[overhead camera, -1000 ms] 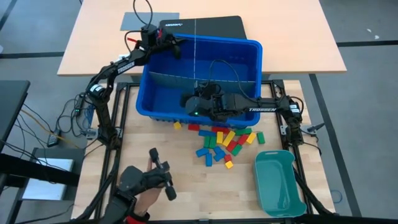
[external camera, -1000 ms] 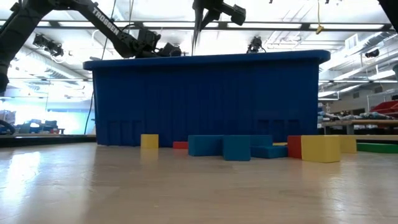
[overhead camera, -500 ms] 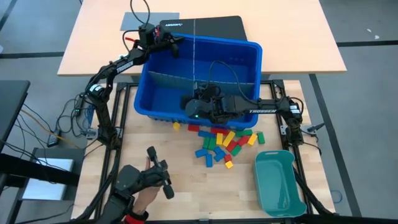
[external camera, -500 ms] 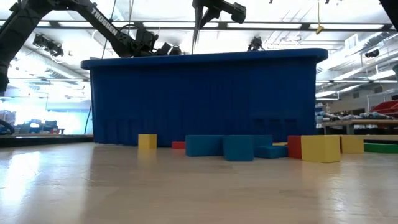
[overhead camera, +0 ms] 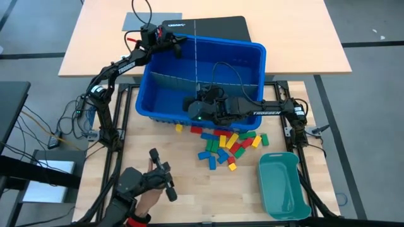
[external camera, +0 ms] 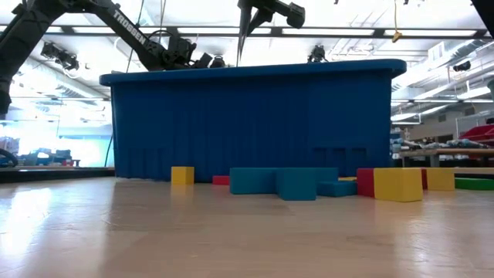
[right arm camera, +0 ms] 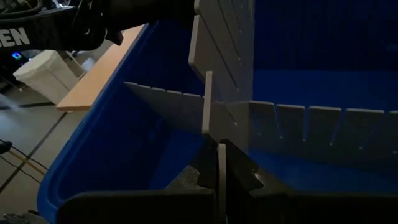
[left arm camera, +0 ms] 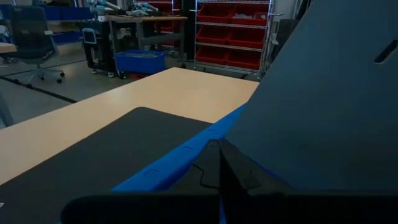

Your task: Sort Items/Unsort Items

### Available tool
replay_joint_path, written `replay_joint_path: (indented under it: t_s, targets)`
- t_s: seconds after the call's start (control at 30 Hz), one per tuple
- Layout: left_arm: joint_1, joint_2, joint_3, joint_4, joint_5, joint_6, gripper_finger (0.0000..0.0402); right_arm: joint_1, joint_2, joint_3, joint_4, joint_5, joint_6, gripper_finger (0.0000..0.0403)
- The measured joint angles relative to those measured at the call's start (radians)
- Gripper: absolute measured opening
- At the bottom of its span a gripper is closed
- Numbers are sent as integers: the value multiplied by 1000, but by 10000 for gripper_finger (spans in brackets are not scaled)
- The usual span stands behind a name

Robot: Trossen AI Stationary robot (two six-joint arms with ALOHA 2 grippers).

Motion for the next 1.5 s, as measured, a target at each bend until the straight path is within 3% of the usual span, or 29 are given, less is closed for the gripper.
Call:
replay_joint_path:
  t_s: [0.43, 0.7, 1.5]
  targets:
    - [0, 1, 0, 1, 7, -3, 0, -47, 0, -3, -4, -67, 8, 0]
    - [1, 1, 0, 0, 9, -5, 0, -59, 0, -79, -2, -87, 75, 0]
    - [-85, 5, -1, -27, -2, 103, 0, 15, 0, -83, 69, 43, 25, 0]
